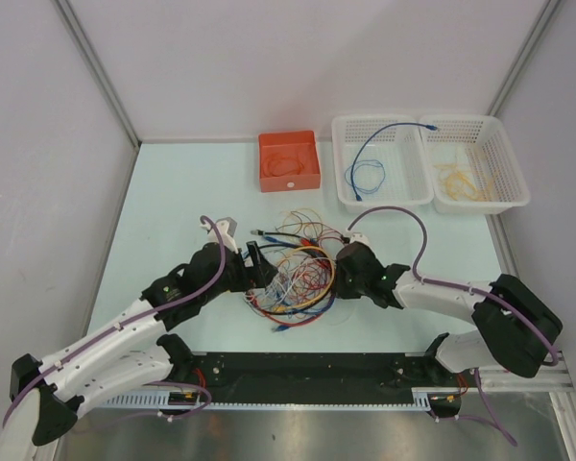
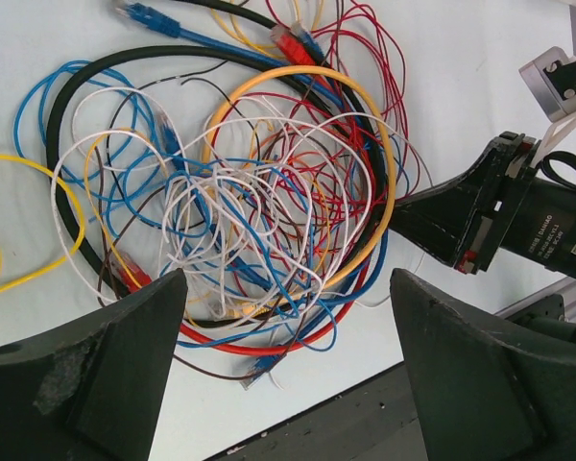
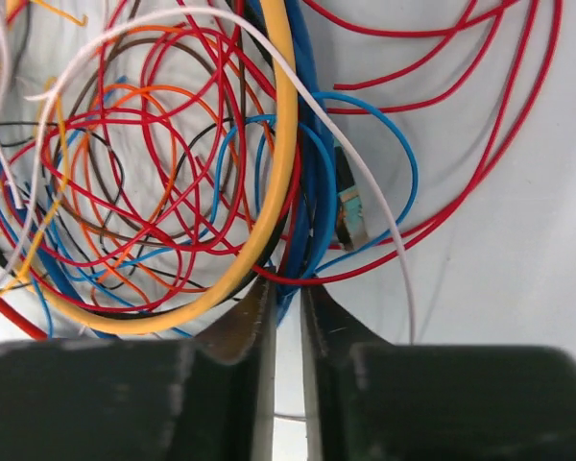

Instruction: Untangle the cables

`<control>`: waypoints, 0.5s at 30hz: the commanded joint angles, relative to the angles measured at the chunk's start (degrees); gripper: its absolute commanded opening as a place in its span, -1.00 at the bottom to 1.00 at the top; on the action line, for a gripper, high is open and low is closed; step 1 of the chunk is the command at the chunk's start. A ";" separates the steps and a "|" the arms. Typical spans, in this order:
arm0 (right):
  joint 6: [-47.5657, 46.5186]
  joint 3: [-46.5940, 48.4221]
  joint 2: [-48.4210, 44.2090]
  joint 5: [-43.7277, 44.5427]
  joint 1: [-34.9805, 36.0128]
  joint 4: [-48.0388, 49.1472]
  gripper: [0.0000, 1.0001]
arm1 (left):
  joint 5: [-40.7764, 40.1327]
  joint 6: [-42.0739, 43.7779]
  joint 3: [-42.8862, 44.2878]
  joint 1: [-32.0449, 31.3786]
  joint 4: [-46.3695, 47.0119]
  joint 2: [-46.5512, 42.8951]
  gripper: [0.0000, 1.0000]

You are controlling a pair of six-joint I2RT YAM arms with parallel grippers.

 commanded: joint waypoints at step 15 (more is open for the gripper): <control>-6.88 14.20 -21.31 4.61 6.88 -7.34 -1.00 | -6.26 4.08 4.64 0.19 0.04 -6.21 0.85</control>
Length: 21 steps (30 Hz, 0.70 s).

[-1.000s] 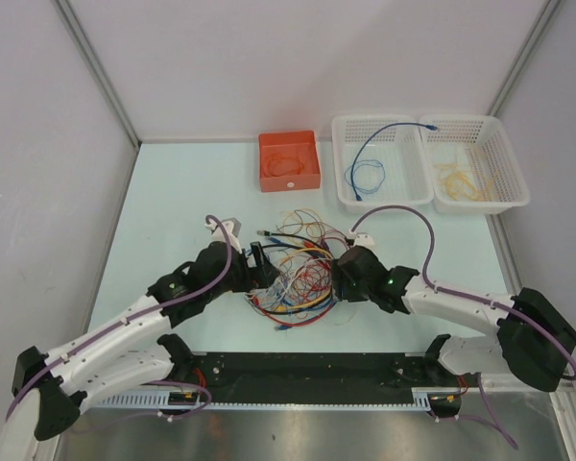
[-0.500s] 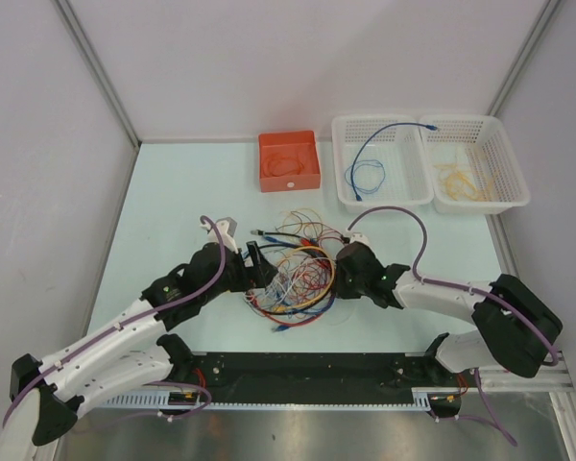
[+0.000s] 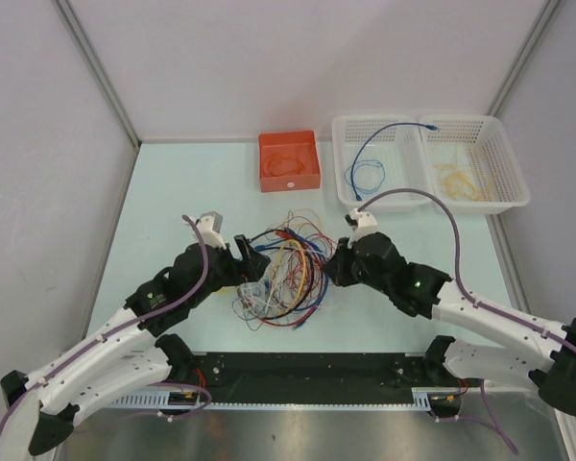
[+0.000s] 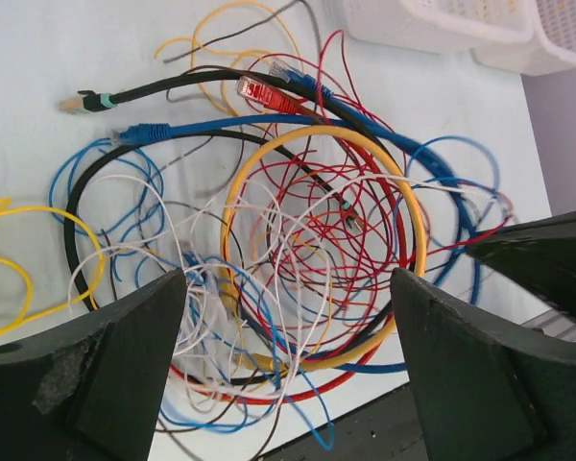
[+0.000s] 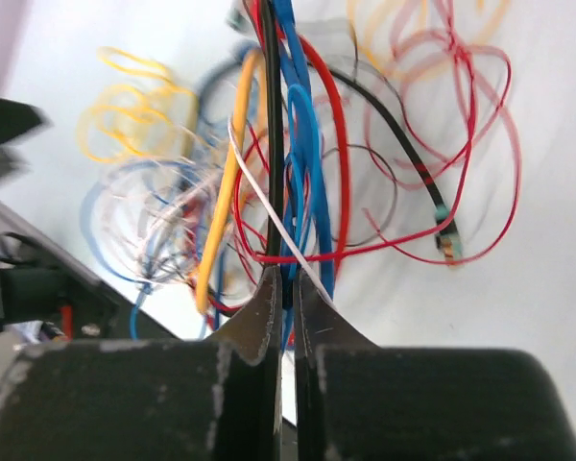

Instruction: Untangle the cables

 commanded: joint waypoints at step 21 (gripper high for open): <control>-6.60 18.95 11.28 10.47 9.83 -11.44 -1.00 | 5.70 5.72 0.98 0.19 11.91 -2.99 0.87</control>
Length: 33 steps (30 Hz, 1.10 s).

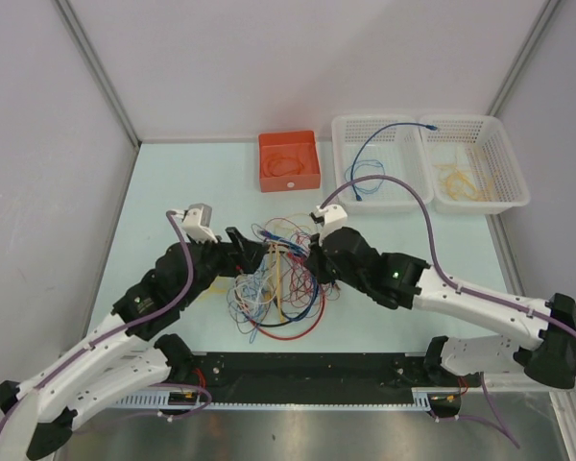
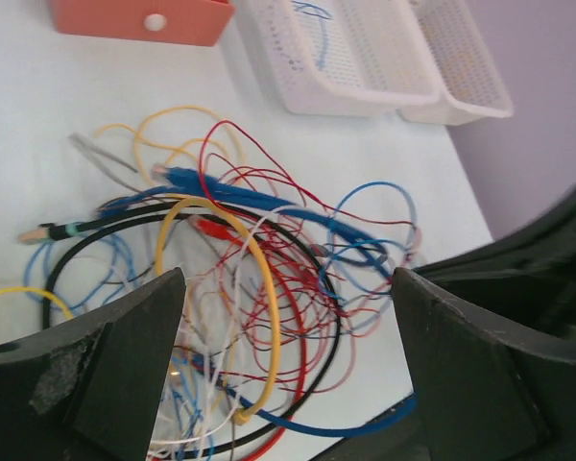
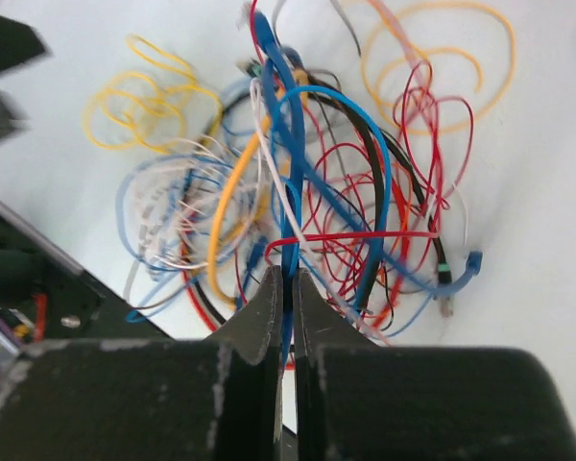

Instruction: Untangle the cables

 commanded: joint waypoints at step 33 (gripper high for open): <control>4.00 -0.10 -6.55 -3.30 2.85 1.30 -1.00 | 24.42 -4.26 -8.10 -0.60 34.66 18.95 -0.12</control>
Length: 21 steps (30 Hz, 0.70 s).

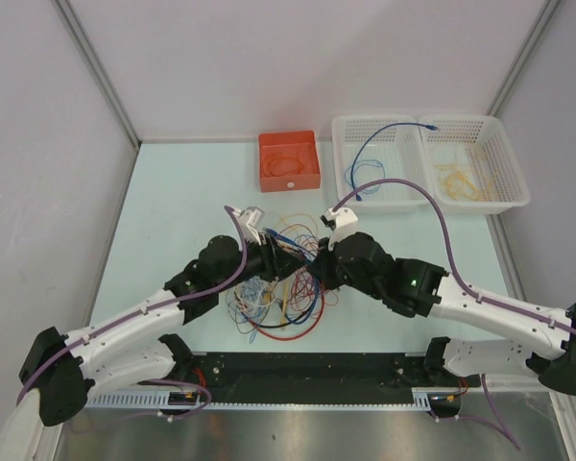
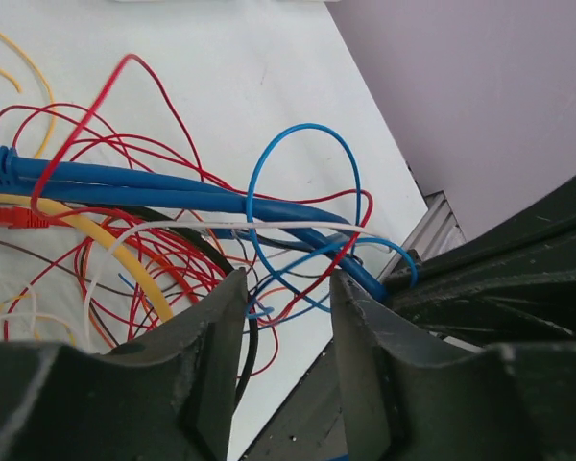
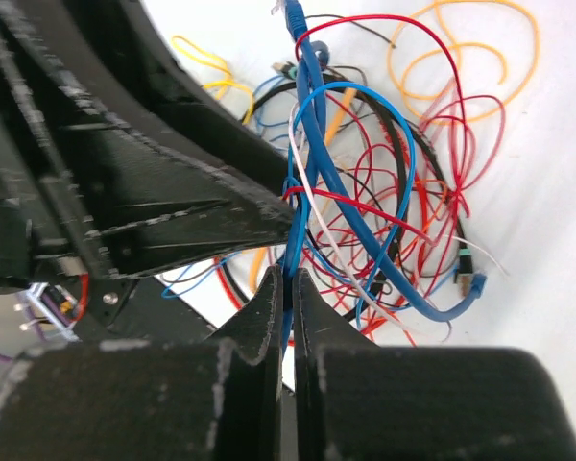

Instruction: Untangle the cables

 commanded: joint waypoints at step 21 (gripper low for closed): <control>0.17 1.08 -9.67 -0.20 -5.31 -0.01 -1.00 | -17.67 15.23 22.71 5.12 -27.00 -11.17 -1.00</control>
